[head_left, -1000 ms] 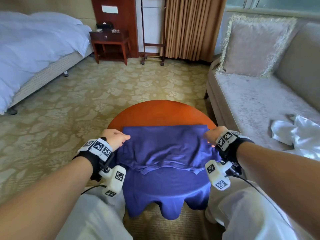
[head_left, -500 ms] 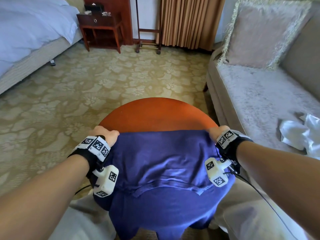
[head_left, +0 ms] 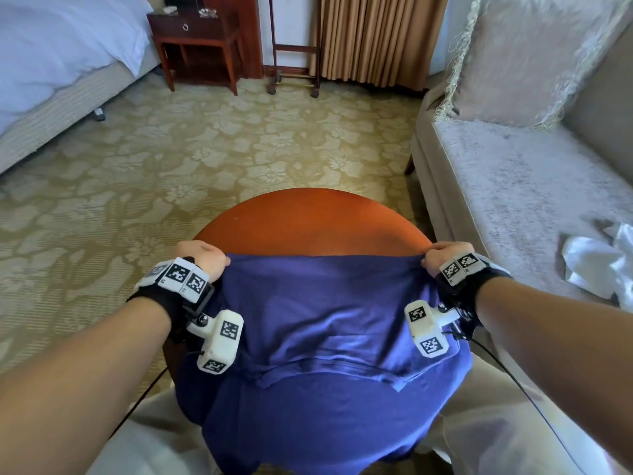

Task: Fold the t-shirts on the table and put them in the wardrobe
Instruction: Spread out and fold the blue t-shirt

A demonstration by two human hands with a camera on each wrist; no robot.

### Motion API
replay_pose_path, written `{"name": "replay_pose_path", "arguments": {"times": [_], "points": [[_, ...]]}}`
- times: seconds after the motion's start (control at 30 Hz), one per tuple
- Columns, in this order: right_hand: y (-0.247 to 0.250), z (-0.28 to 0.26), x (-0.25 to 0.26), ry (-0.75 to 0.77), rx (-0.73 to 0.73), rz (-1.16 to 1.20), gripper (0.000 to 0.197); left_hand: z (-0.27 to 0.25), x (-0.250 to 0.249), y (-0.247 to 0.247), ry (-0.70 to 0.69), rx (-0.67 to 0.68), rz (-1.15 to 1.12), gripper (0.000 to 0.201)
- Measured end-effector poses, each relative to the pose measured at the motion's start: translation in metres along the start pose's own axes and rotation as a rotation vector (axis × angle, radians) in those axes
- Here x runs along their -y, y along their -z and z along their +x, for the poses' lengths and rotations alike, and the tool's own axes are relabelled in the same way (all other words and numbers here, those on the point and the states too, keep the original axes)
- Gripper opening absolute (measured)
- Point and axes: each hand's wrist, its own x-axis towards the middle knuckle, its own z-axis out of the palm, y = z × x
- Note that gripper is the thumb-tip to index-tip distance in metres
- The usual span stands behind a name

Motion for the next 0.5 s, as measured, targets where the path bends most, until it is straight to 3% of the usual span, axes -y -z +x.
{"name": "replay_pose_path", "arguments": {"times": [0.1, 0.23, 0.3, 0.43, 0.5], "points": [[0.004, 0.002, 0.003, -0.024, -0.009, 0.052, 0.018, 0.007, -0.002, -0.001, -0.02, -0.106, -0.093, 0.009], [-0.004, 0.001, 0.015, -0.009, -0.034, 0.167, 0.025, 0.023, -0.011, -0.003, -0.052, -0.141, -0.153, 0.01], [-0.008, 0.001, 0.021, -0.004, -0.012, 0.203, 0.022, 0.032, -0.013, -0.003, -0.058, -0.115, -0.159, 0.016], [-0.006, -0.01, 0.031, 0.012, 0.023, 0.188, 0.035, 0.059, 0.0, -0.005, -0.043, -0.047, -0.217, 0.015], [0.0, -0.02, 0.032, 0.0, -0.025, 0.159, 0.027, 0.036, -0.005, 0.001, -0.041, -0.051, -0.219, 0.025]]}}
